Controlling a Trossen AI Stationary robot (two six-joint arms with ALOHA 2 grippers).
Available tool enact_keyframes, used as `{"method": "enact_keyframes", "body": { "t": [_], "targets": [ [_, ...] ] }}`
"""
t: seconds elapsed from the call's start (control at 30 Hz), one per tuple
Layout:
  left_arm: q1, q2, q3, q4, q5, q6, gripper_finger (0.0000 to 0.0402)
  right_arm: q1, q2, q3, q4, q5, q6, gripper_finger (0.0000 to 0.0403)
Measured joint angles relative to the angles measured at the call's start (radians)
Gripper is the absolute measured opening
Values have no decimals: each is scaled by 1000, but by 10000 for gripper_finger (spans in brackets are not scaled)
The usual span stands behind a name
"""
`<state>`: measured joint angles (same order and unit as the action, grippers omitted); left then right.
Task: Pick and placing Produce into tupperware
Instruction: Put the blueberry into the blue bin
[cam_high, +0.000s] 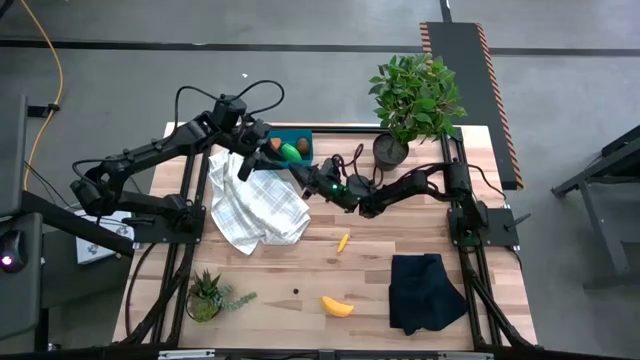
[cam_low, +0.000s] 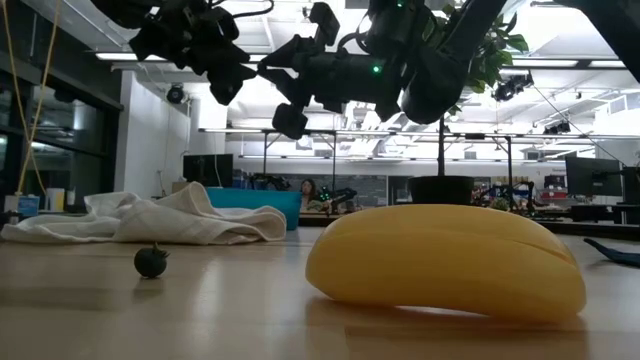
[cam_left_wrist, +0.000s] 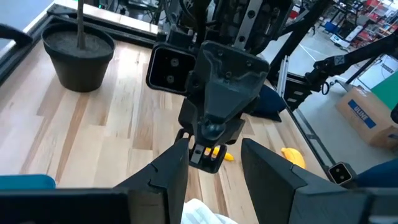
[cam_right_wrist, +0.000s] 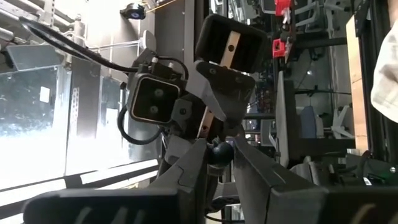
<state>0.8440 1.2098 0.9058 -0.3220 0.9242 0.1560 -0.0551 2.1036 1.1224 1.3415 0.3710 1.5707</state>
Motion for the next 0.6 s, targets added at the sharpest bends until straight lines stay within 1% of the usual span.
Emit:
{"method": "enact_keyframes", "body": {
  "t": [0.17, 0.6],
  "targets": [
    [0, 1, 0, 36, -12, -4, 138, 0, 0, 0, 0, 0, 0, 57],
    [0, 32, 0, 36, -21, -6, 138, -7, 0, 3, 1, -19, 0, 57]
  ]
}}
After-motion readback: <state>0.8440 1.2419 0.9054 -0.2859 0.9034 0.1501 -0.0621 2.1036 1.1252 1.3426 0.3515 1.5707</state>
